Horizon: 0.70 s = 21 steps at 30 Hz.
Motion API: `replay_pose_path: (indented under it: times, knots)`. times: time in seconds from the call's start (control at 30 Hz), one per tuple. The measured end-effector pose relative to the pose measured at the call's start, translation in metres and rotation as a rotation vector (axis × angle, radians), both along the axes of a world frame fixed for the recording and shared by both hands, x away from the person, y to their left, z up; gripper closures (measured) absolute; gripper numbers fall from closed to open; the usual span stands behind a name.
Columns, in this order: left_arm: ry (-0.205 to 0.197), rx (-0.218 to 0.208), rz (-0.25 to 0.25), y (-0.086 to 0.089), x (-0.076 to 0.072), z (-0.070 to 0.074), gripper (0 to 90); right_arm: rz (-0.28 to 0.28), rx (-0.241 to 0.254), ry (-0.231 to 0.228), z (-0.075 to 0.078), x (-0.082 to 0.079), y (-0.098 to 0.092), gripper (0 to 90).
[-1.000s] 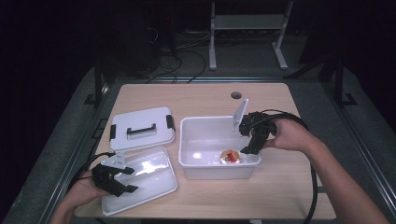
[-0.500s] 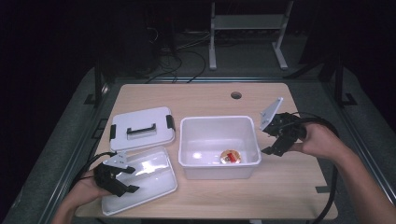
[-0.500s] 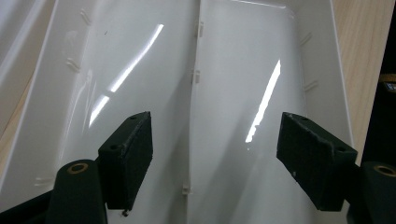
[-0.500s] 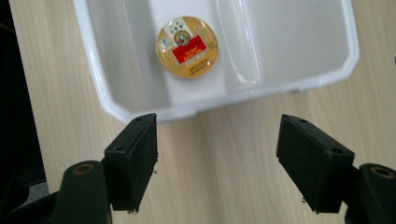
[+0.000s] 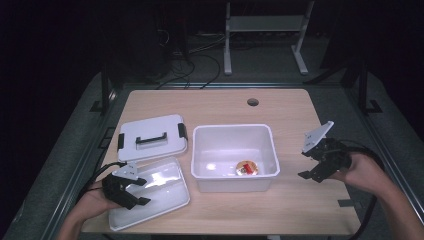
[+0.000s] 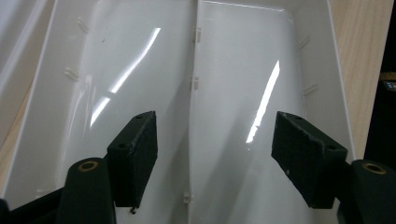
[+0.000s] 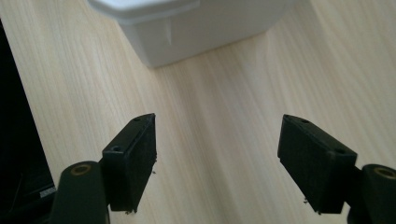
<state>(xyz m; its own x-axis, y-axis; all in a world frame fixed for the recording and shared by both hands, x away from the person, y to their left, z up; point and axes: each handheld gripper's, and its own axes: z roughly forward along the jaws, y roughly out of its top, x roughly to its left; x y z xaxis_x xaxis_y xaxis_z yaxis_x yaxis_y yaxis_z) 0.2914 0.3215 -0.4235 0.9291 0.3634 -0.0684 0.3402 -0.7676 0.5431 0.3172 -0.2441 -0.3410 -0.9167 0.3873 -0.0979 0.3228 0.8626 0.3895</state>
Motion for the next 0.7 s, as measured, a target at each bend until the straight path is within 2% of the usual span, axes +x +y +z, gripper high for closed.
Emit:
replay_pose_path:
  times: [0.2,0.27,0.43,0.53,0.7]
  knots:
    - [-0.002,0.015,-0.005,-0.001,0.001,0.000,33.8,-0.026,0.045,0.019,-0.017,-0.008,-0.009,27.4]
    - [-0.005,0.022,-0.005,-0.001,0.001,0.001,35.1,-0.029,0.045,0.021,-0.022,-0.010,-0.010,27.4]
    - [0.009,0.042,0.001,-0.003,0.002,0.000,42.6,-0.046,0.047,0.021,-0.030,-0.015,-0.013,26.5]
    - [0.012,0.063,-0.001,-0.004,0.003,0.000,47.4,-0.066,0.068,0.021,-0.035,-0.018,-0.016,26.3]
    - [0.003,0.097,0.030,-0.003,0.004,0.001,56.5,-0.087,0.080,0.009,-0.044,-0.023,-0.021,25.3]
